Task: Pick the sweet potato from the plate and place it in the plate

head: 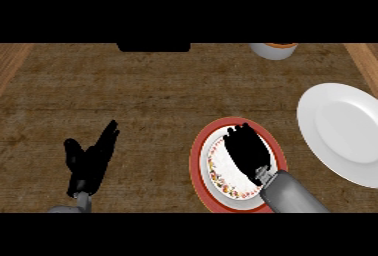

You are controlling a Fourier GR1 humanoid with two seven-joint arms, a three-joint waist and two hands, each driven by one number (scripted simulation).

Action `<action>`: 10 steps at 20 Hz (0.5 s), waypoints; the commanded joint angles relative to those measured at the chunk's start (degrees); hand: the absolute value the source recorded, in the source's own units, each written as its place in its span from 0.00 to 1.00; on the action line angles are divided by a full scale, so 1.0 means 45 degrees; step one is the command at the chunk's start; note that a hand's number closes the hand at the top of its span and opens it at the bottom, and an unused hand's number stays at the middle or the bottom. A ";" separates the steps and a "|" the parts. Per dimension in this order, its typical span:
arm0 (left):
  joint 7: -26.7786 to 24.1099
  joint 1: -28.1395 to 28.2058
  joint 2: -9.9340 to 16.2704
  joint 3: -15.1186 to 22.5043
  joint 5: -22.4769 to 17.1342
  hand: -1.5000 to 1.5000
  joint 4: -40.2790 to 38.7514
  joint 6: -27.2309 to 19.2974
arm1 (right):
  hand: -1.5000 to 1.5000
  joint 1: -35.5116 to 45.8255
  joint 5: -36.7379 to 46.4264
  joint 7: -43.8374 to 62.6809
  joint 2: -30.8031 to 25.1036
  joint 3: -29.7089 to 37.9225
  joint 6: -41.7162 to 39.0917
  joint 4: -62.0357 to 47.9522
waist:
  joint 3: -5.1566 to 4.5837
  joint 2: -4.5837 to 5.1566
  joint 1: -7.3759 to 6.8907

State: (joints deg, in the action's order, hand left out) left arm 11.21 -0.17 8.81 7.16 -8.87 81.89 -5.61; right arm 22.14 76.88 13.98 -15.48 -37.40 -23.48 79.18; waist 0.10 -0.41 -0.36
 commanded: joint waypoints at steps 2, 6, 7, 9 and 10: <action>0.0925 0.0372 -0.0155 0.0229 0.0290 0.50 0.0711 -0.0135 | 1.00 0.0294 0.1099 -0.0404 0.0685 -0.0134 0.0395 -0.1170 | -0.0020 0.0088 0.0003; 0.0041 -0.0036 0.0084 -0.0616 -0.0122 0.50 -0.0605 0.0679 | 1.00 -0.0217 0.1487 -0.1351 -0.0052 0.0192 0.1091 -0.0582 | -0.0023 0.0088 0.0070; 0.0086 0.0161 0.0097 -0.0544 -0.0063 0.50 -0.0122 0.0747 | 1.00 -0.0589 0.1635 -0.1348 -0.0365 0.0251 0.0675 0.0442 | -0.0023 0.0077 0.0084; 0.0331 0.0761 0.0160 -0.0361 0.0052 0.50 0.0563 0.0698 | 1.00 0.0072 0.1683 -0.2129 -0.0432 0.0620 0.1690 -0.0426 | -0.0020 0.0081 0.0025; 0.0720 -0.0002 0.0275 -0.0721 -0.0238 0.50 0.0299 0.0502 | 1.00 0.0755 0.1170 0.0743 0.1456 0.2071 0.1059 -0.1068 | -0.0012 0.0107 -0.0021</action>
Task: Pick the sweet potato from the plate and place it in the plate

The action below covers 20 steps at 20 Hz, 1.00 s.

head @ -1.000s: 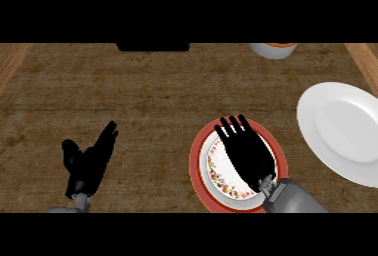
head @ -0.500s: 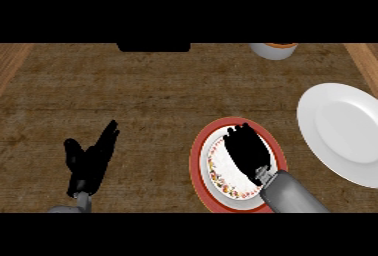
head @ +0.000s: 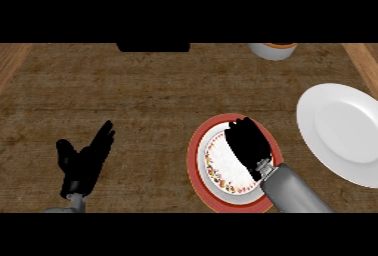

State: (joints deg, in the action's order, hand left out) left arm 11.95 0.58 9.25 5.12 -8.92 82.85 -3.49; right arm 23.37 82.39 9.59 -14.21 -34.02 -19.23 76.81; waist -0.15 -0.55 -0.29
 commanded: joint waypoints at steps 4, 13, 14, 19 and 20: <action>0.0015 0.0280 -0.0156 -0.0099 -0.0026 0.50 -0.0054 -0.0243 | 1.00 0.0509 -0.1052 0.6063 0.2543 0.5476 0.1236 -0.0630 | 0.0162 0.0290 0.0617; 0.0090 -0.0152 -0.0260 0.0446 0.0185 0.50 0.0081 0.0060 | 1.00 0.3698 0.1523 1.2928 0.3143 0.8084 0.6550 -0.0627 | 0.0032 0.0461 -0.0589; 0.0115 0.0041 -0.0257 0.0475 0.0148 0.50 0.0165 0.0095 | 1.00 0.3912 0.2094 1.3543 0.3146 0.8172 0.7025 -0.0908 | 0.0029 0.0484 -0.0853; 0.0043 -0.0266 -0.0258 0.0560 0.0311 0.50 -0.0088 0.0137 | 1.00 0.4629 0.3897 1.5225 0.3151 0.9198 0.9283 -0.1208 | 0.0038 0.0490 -0.0755; -0.0138 0.0022 -0.0128 0.0375 0.0188 0.50 -0.0151 0.0237 | 1.00 0.4455 0.4275 1.5719 0.3151 0.9268 0.9468 -0.1126 | 0.0028 0.0419 -0.0780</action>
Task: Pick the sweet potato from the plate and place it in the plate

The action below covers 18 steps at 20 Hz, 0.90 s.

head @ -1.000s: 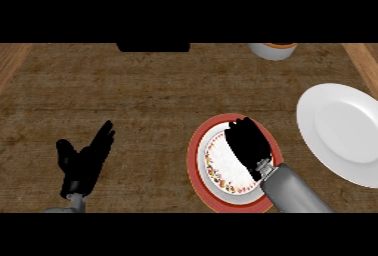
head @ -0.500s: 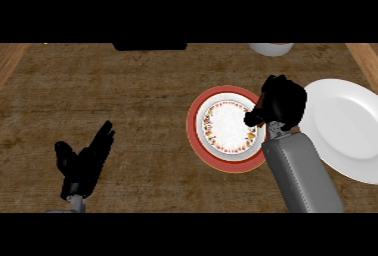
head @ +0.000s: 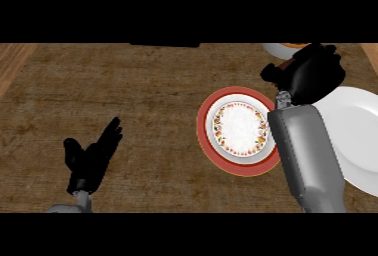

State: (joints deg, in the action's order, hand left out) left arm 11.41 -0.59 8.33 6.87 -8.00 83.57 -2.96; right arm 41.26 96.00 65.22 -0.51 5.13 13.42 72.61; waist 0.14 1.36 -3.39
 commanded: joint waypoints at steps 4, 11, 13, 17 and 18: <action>0.0056 -0.0161 -0.0360 0.0277 0.0205 0.50 -0.0412 -0.0167 | 1.00 0.0515 0.1994 0.3688 0.0108 0.1203 0.3502 -0.0219 | -0.0012 0.0015 0.0038; 0.0169 0.0385 -0.0423 0.0342 0.0315 0.50 -0.0116 -0.0381 | 1.00 -0.0700 0.3527 0.3274 0.0110 0.2741 0.5842 -0.0038 | -0.0004 -0.0118 0.0277; 0.0200 0.0477 -0.0260 0.0076 0.0065 0.50 -0.0096 -0.0218 | 1.00 -0.1129 0.3903 0.3009 0.0110 0.3405 0.6140 -0.0101 | -0.0011 -0.0153 0.0410; 0.0313 0.0206 -0.0514 0.0242 0.0365 0.50 -0.0005 -0.0599 | 1.00 -0.1561 0.4084 0.2198 -0.0601 0.5125 0.7238 -0.0272 | 0.0005 -0.0125 0.0550; 0.0371 0.0057 -0.0059 -0.0346 -0.0058 0.50 -0.0040 -0.0268 | 1.00 -0.2494 0.4162 0.2162 -0.0004 0.5192 0.8041 -0.0289 | 0.0001 -0.0145 0.0589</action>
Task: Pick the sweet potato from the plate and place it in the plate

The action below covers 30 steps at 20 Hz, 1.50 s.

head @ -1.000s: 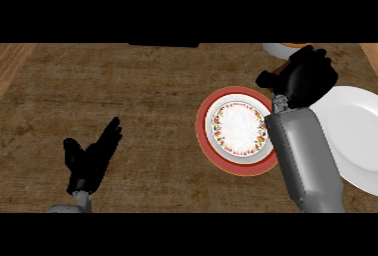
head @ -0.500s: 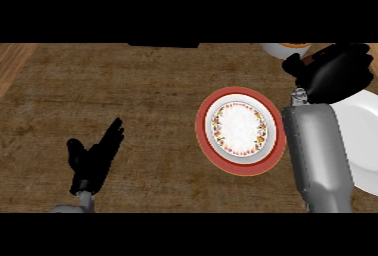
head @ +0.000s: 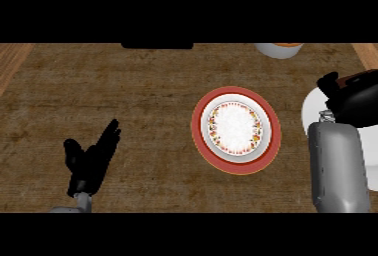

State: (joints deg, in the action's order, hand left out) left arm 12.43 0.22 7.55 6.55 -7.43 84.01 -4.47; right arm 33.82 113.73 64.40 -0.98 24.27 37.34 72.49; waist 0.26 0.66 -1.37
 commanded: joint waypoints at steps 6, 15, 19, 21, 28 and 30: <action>0.0125 0.0238 -0.0052 -0.0030 0.0098 0.50 -0.0173 -0.0071 | 1.00 -0.0567 -0.1542 0.0527 -0.1146 0.2775 0.4254 -0.1518 | -0.0028 -0.0040 0.0117; 0.0191 0.0179 -0.0192 -0.0006 0.0218 0.50 -0.0365 -0.0079 | 1.00 -0.0922 -0.5775 -0.0937 -0.2646 0.4209 0.4066 -0.4460 | -0.0024 -0.0071 0.0284; 0.0241 -0.0112 -0.0215 -0.0245 -0.0094 0.50 -0.0558 0.0104 | 0.00 -0.1237 -0.8594 -0.2962 -0.2966 0.3846 0.3683 -0.6439 | -0.0006 -0.0050 0.0271; -0.0157 -0.0258 -0.0240 -0.0240 0.0191 0.50 -0.1026 0.0043 | 0.00 -0.1098 -1.0764 -0.4631 -0.4047 0.3699 0.2799 -0.6428 | -0.0022 -0.0107 0.0397; -0.0290 0.0211 -0.0383 -0.0162 0.0220 0.50 -0.0641 0.0003 | 0.00 -0.0868 -1.4374 -0.9241 -0.3807 0.3415 0.5729 -0.6277 | 0.0006 -0.0075 0.0111; -0.0226 0.0204 -0.0377 -0.0024 0.0337 0.50 -0.0642 0.0041 | 0.00 -0.1423 -1.5514 -1.0362 -0.3774 0.3574 0.6387 -0.5533 | 0.0007 -0.0094 0.0216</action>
State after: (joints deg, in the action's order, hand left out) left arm 12.02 -0.32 6.67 5.28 -6.97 82.47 -4.04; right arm 28.47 52.22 26.37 -18.20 40.41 60.57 44.64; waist 0.43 0.14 -0.53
